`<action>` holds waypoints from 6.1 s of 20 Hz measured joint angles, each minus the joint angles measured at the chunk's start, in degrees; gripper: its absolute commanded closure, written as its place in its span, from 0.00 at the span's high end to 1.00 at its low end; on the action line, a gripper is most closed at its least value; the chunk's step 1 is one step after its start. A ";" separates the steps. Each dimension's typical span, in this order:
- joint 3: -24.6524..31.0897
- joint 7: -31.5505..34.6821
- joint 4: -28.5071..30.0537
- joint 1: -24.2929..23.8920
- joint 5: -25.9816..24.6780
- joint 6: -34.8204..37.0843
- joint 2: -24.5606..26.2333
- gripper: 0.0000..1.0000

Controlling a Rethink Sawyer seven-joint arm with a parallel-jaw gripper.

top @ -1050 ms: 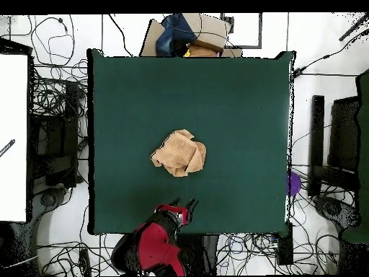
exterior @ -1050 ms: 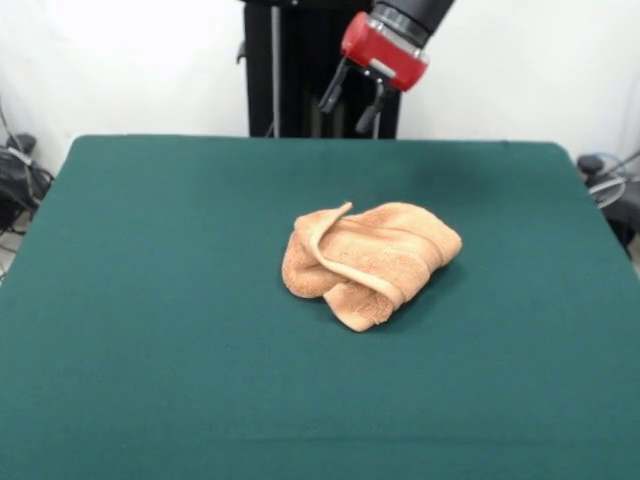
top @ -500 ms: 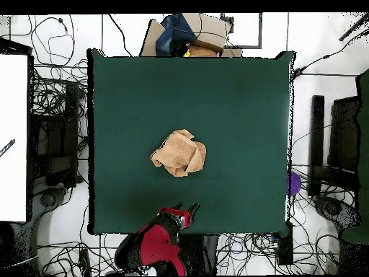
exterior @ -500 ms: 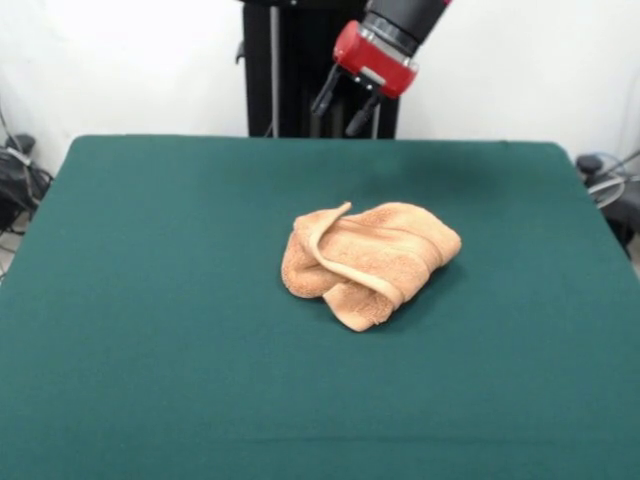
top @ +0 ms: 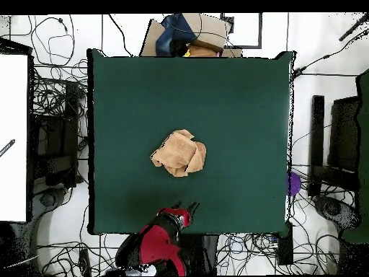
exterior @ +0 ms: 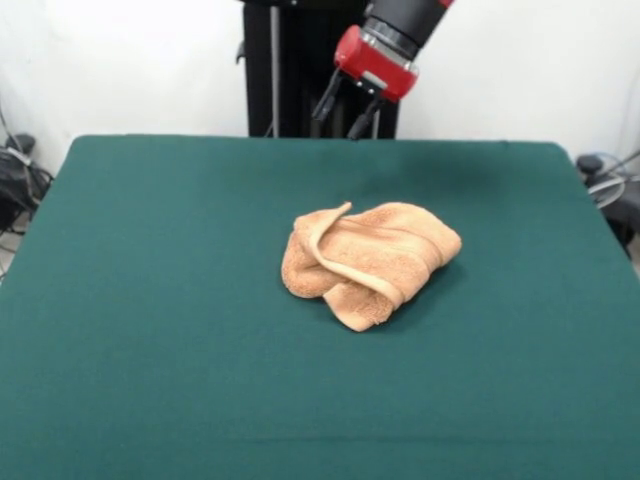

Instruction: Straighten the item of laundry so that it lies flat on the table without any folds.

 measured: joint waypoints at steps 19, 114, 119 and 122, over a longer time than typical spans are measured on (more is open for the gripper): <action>2.93 0.00 -0.57 -1.76 -3.23 -3.43 -6.14 1.00; 10.47 0.00 -21.05 -13.67 -11.76 30.10 -10.37 1.00; 8.02 0.00 -21.03 -12.45 -11.77 30.11 -10.37 1.00; 6.32 0.00 -21.03 -11.57 -11.76 30.10 -10.39 1.00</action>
